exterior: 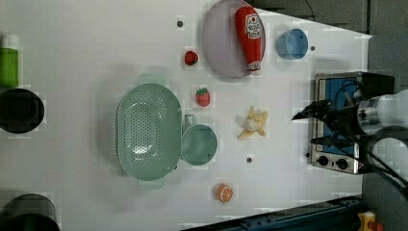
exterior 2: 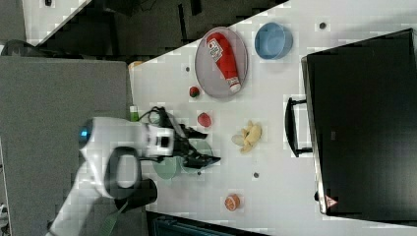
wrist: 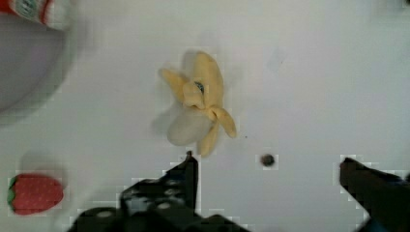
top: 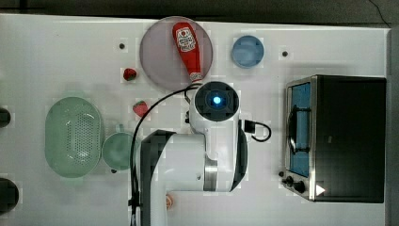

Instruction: Pick banana from table and place on oven.

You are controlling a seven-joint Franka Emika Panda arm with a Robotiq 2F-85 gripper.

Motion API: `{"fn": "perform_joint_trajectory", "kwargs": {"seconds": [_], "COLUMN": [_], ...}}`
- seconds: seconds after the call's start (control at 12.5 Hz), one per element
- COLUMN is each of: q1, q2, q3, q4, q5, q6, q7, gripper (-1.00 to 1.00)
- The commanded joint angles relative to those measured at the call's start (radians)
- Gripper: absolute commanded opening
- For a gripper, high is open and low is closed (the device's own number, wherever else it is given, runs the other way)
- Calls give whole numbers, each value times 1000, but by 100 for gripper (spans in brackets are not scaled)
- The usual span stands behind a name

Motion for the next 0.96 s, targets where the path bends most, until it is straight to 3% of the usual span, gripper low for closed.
{"fn": "perform_joint_trajectory", "kwargs": {"seconds": [0.08,0.48,0.96], "q1": [20,28,31], "q2": [10,172,328], "q3": [-7,17,38], "q4": [-39,-113,-112], "q5": [-15,-14,-14], "q6": [179,402,544], "q7": [-23,156,166], "gripper": [100,100,100]}}
